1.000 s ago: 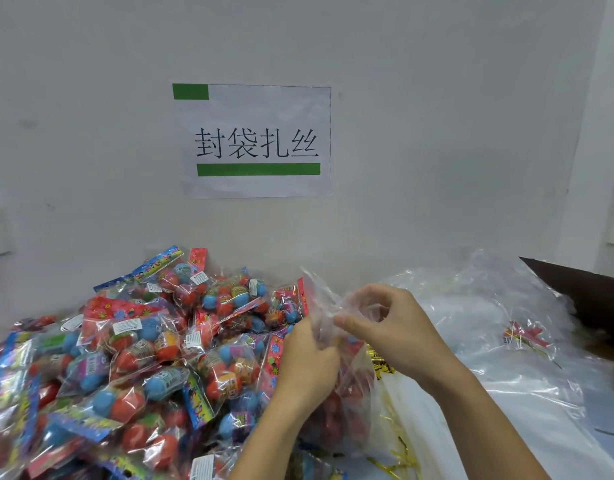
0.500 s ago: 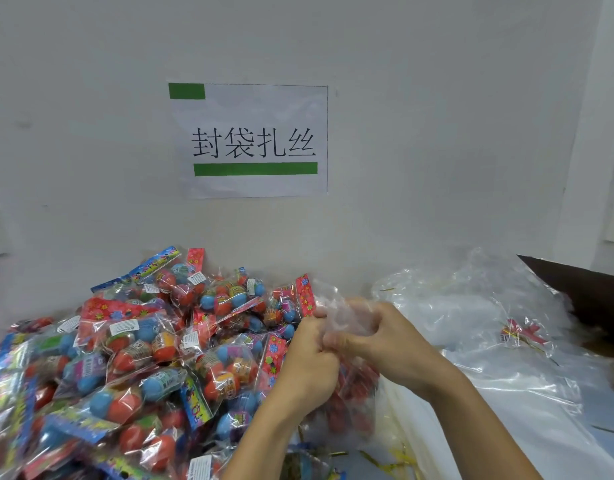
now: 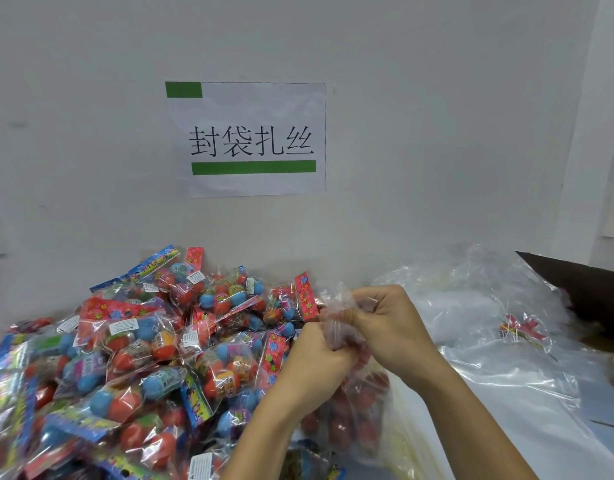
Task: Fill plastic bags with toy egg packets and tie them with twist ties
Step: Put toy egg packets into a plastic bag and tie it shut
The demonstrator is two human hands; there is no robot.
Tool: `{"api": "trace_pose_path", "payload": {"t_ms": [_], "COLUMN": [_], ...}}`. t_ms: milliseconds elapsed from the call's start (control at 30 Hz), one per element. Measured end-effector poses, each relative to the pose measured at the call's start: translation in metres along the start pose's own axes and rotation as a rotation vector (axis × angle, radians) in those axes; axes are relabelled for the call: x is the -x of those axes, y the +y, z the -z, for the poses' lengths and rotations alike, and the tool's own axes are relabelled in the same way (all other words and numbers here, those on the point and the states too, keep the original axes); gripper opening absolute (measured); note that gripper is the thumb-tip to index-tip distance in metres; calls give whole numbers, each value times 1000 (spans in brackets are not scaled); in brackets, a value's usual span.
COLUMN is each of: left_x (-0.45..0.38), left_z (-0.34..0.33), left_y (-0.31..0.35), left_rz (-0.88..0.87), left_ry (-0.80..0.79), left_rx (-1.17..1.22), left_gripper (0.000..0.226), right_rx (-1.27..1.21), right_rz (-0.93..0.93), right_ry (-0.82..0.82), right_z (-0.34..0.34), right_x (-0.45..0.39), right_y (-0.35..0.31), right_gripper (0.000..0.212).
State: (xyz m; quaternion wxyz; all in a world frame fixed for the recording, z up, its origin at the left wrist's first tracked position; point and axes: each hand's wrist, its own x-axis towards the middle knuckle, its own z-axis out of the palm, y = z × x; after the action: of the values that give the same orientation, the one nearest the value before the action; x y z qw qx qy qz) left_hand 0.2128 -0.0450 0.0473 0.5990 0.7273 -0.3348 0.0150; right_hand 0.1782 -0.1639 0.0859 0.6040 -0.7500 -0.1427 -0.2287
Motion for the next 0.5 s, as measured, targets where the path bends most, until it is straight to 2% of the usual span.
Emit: {"api": "trace_pose_path", "payload": {"t_ms": [100, 267, 500], "left_x": [-1, 3, 4], "left_z": [5, 7, 2], "left_y": [-3, 2, -1], "left_rz": [106, 112, 143], "left_ry": [-42, -152, 8], "left_rx": [38, -7, -165], "left_gripper": [14, 31, 43], "right_rx": [-5, -8, -3], "right_rz": [-13, -49, -153], "right_ry": [44, 64, 24], "right_z": [7, 12, 4], "right_x": [-1, -1, 1], "right_y": [-3, -5, 0], "right_gripper": [14, 13, 8]}}
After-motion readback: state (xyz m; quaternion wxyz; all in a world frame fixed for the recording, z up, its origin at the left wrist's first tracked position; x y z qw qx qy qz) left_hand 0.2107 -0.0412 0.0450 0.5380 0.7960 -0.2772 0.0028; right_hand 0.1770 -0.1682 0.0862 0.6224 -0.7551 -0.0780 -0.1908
